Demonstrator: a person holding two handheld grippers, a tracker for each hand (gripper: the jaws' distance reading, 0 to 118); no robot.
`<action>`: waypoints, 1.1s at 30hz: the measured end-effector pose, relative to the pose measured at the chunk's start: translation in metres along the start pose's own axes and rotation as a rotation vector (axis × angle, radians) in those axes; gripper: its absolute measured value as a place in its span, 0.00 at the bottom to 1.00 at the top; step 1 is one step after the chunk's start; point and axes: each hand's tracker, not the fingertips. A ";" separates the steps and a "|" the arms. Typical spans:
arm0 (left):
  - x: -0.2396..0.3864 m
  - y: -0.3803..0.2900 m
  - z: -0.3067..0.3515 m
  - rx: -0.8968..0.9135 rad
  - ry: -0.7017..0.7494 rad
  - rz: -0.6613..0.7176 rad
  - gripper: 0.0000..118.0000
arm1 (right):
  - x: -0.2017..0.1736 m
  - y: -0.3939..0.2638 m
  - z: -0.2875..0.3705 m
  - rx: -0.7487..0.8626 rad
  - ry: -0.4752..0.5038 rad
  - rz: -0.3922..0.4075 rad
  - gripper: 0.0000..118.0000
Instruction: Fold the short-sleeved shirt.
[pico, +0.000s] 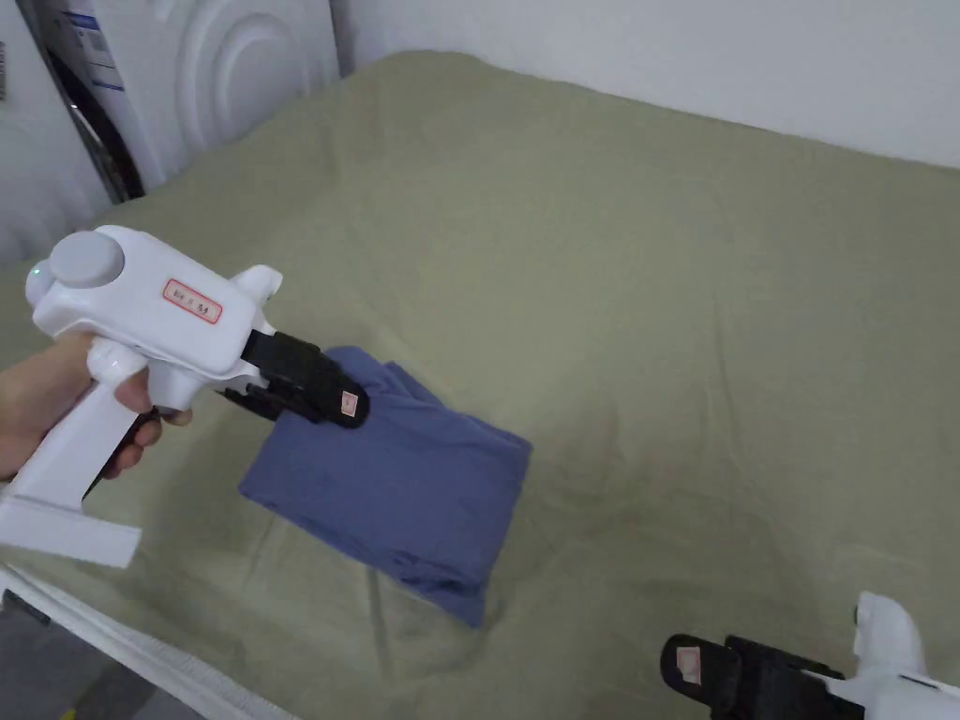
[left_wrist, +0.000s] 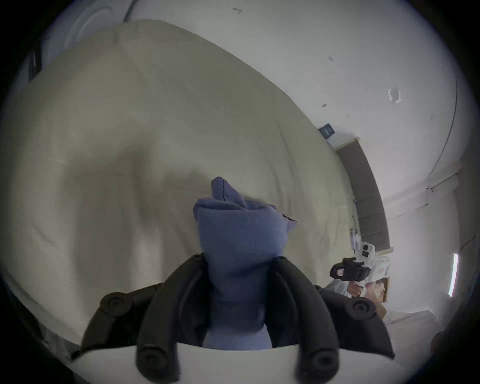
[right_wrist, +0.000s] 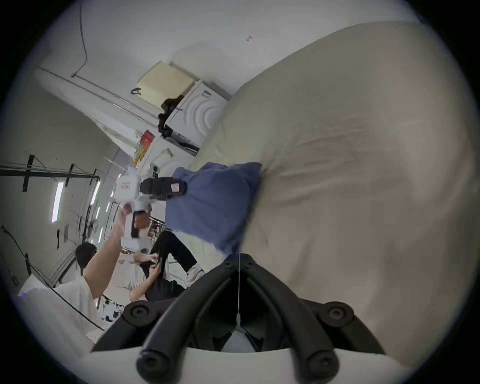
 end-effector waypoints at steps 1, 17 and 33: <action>-0.010 0.007 0.008 -0.004 0.016 -0.001 0.30 | -0.002 0.002 -0.009 -0.003 0.000 0.002 0.01; -0.107 0.065 0.029 -0.015 0.255 0.031 0.57 | -0.059 0.018 -0.095 0.107 -0.074 0.164 0.01; 0.153 -0.032 0.017 0.401 -0.068 -0.053 0.03 | -0.091 -0.022 0.127 0.515 -0.570 0.388 0.01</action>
